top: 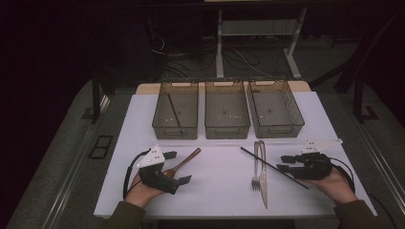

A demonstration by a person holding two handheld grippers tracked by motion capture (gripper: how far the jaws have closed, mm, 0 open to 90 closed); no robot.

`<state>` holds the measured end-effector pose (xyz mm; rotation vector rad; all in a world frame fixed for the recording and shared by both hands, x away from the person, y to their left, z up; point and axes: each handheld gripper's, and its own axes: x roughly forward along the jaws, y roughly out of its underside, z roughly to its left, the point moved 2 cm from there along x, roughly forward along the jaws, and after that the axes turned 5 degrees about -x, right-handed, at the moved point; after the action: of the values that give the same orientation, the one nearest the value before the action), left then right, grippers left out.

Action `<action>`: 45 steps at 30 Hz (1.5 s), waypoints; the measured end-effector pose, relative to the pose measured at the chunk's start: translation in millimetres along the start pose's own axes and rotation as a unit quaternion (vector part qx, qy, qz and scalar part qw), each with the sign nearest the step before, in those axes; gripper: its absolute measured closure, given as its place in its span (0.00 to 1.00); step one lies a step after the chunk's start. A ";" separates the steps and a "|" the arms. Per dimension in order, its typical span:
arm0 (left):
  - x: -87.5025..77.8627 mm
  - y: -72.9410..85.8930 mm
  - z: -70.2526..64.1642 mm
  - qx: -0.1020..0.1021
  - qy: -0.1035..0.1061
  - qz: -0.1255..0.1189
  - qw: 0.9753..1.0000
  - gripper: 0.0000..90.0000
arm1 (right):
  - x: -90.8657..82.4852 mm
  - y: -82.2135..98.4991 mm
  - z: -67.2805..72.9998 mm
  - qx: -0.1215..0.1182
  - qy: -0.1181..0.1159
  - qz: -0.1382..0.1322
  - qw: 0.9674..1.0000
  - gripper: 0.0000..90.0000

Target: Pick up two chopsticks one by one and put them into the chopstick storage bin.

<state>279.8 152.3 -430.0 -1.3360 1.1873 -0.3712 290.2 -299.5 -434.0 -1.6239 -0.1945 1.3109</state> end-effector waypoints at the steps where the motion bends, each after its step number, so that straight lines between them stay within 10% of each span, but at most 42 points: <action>1: 0.0 0.1 0.1 0.001 0.000 0.001 1.000 0.00 | 0.0 0.0 0.0 0.000 0.000 0.000 1.000 0.64; 13: 1.0 0.3 -0.7 0.004 0.002 0.004 1.000 0.00 | 11.6 17.9 -4.7 -0.012 0.008 0.053 0.998 0.81; 45: 2.9 0.3 -3.0 0.002 0.006 0.004 1.000 0.00 | 15.0 18.6 -7.6 -0.007 -0.002 0.052 0.999 0.94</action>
<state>278.4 148.5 -430.9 -1.3268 1.2007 -0.3756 294.3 -303.3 -458.5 -1.6611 -0.1241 1.3946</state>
